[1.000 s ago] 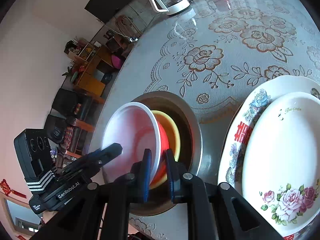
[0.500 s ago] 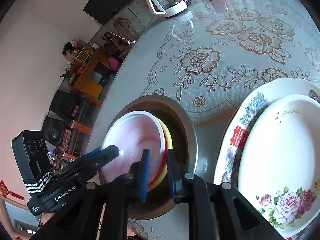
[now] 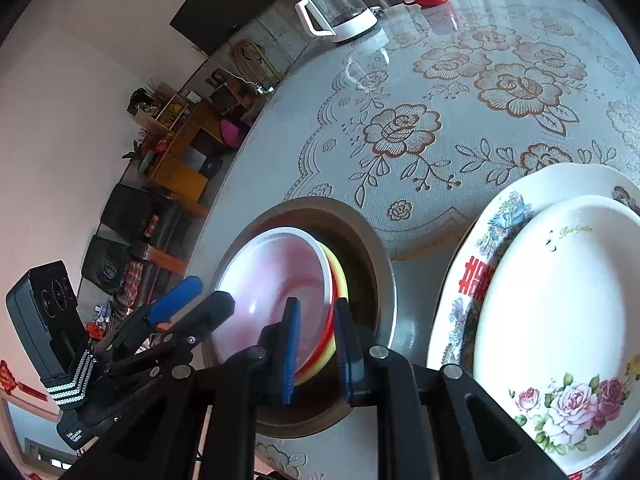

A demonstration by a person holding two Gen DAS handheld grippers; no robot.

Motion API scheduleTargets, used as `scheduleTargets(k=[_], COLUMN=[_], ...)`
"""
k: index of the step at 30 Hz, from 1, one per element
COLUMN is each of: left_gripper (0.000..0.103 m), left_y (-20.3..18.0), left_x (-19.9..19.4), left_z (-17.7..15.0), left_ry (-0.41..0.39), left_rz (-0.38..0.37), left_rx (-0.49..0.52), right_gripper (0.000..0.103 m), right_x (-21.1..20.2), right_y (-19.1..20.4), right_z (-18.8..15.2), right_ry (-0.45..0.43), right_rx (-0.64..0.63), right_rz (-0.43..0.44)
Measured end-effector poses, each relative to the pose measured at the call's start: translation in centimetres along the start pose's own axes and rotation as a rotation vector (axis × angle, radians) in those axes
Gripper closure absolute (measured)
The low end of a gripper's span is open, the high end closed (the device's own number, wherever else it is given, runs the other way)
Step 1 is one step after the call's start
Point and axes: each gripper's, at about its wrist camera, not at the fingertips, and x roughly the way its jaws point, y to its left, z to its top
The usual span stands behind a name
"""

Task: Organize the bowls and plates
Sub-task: 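Open the right gripper and release the red bowl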

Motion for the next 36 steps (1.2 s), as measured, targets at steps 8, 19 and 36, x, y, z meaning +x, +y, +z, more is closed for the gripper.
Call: scheduleTargets(k=[8,19,36], left_gripper=[0.023,0.010,0.001], left_y=[0.0,0.7,6.7], left_x=[-0.2,-1.3,-1.2], left_z=[-0.3,-0.7,-3.3], left_ry=[-0.020,-0.080,-0.076], left_rz=[0.050,0.108,0.100], left_rx=[0.000,-0.019,-0.261], right_gripper=[0.085,0.075,0.072], right_x=[-0.9,-2.9,-3.1], right_y=[0.2,1.2,-0.6], right_z=[-0.6,-2.4,-5.7], right_ry=[-0.039,-0.110,-0.083], right_rx=[-0.020,-0.095,-0.020], right_rz=[-0.024,-0.068,-0.073])
